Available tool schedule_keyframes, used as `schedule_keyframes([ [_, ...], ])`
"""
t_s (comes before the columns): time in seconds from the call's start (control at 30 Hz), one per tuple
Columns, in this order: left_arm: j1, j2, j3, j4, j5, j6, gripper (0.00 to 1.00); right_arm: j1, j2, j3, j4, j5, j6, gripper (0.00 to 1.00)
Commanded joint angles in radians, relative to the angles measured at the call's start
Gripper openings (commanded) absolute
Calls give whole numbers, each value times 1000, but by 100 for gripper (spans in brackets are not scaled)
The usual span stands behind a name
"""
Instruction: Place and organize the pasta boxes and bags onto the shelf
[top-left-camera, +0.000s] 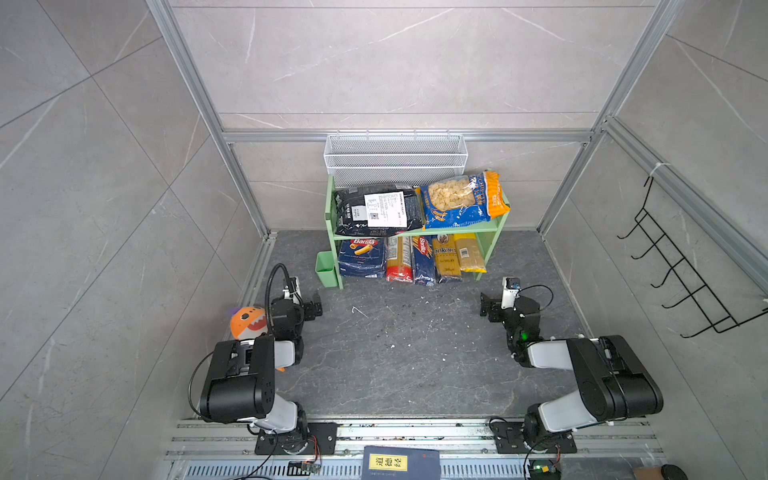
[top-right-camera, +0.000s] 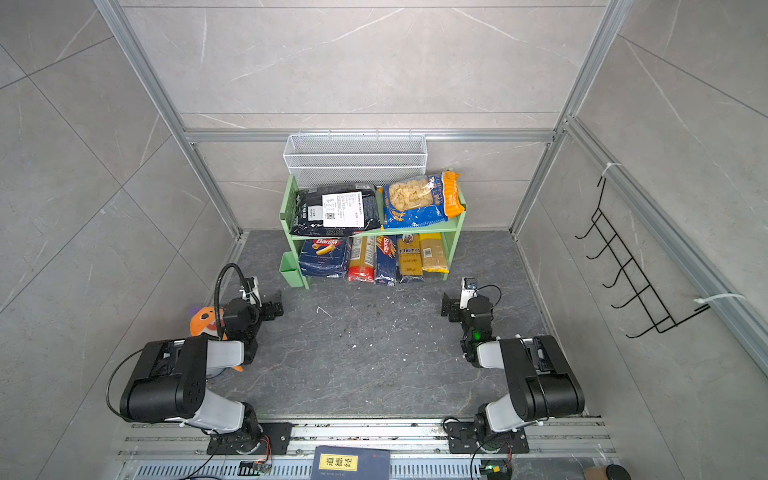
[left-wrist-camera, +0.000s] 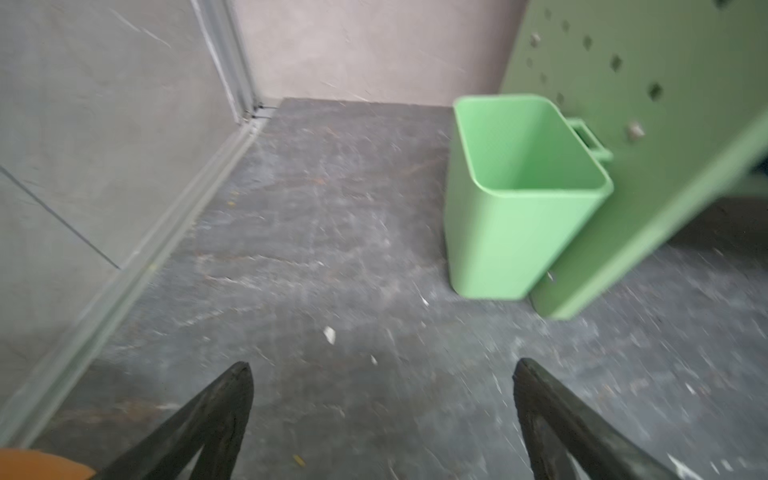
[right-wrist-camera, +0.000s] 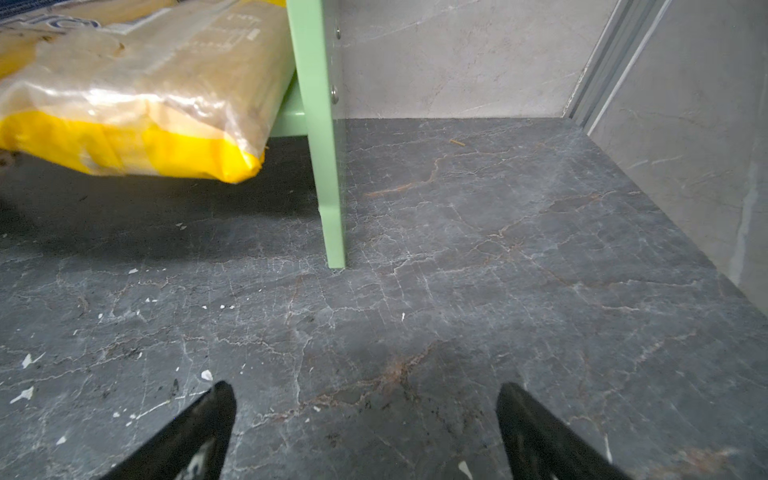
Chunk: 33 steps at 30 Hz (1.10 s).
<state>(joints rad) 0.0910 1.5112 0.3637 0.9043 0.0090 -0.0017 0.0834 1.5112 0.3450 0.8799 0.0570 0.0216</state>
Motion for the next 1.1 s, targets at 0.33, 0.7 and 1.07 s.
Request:
schedule_keyframes([
  [0.33,4,-8,-6,-46,11,-24,100,15,1,15,-12,27,-21,99],
  [0.7,4,-9,-6,-47,10,-23,100,13,1,16,-12,27,-20,99],
  [1.07,3,-8,-6,-48,5,-21,100,14,1,16,-14,26,-21,99],
])
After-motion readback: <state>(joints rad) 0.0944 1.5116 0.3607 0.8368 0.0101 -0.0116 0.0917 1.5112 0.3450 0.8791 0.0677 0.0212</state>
